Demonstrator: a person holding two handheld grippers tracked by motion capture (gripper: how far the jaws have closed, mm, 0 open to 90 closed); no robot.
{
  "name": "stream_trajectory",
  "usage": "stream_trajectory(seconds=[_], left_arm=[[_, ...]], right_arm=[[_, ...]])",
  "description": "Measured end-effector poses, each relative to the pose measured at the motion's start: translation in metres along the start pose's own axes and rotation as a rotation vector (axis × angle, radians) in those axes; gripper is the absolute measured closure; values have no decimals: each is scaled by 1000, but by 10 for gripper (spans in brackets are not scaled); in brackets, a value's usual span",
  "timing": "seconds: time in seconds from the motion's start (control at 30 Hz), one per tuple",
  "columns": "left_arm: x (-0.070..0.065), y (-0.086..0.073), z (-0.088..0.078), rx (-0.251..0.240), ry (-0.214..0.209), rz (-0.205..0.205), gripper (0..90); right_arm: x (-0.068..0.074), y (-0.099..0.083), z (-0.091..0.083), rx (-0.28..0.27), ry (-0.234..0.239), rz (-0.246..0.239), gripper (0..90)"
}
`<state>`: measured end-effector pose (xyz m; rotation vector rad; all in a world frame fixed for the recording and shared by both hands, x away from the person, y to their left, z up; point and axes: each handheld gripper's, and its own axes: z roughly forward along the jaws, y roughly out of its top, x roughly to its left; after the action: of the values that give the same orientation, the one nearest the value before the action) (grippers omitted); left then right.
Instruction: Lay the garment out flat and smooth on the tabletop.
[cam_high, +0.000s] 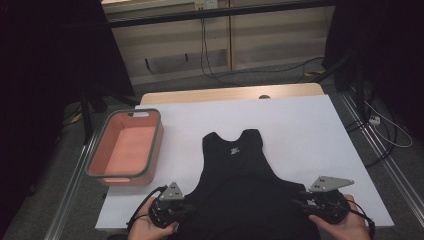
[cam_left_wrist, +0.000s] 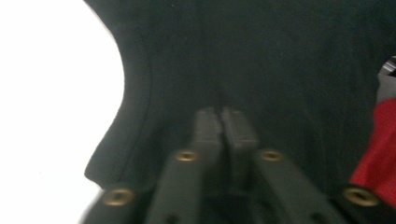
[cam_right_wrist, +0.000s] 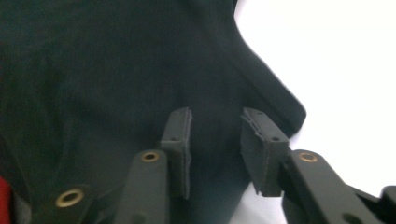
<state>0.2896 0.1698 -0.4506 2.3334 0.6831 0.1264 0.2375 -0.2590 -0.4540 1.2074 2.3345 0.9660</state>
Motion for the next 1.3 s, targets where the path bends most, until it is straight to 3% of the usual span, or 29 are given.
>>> stream_trajectory(seconds=[0.03, 0.1, 0.17, 0.33, 0.4, 0.67, 0.8, 1.03, 1.3], left_arm=[[1, 1, 0, -2, 5, 5, 770], [4, 3, 1, -21, 2, 0, 734], [5, 6, 2, -34, 42, 17, 638], [10, 11, 7, -45, 84, 27, 440], [12, 13, 7, -59, 82, 22, 401], [17, 13, 7, -96, 147, 3, 184], [20, 16, 8, -113, 160, -7, 130], [25, 24, 16, -126, 175, -1, 114], [32, 35, 28, -144, 179, -2, 89]], right_arm=[[0, 2, 0, -11, -6, 0, 595], [0, 5, 2, -40, -5, -7, 583], [1, 9, 4, -63, -8, -12, 579], [3, 17, 13, -81, 0, -32, 567], [3, 18, 16, -77, -1, -36, 559], [-3, 27, 18, -138, 14, -2, 540], [-6, 32, 22, -164, 23, 15, 525], [-6, 43, 31, -190, 26, -2, 523], [-16, 88, 65, -203, 21, -20, 608]])
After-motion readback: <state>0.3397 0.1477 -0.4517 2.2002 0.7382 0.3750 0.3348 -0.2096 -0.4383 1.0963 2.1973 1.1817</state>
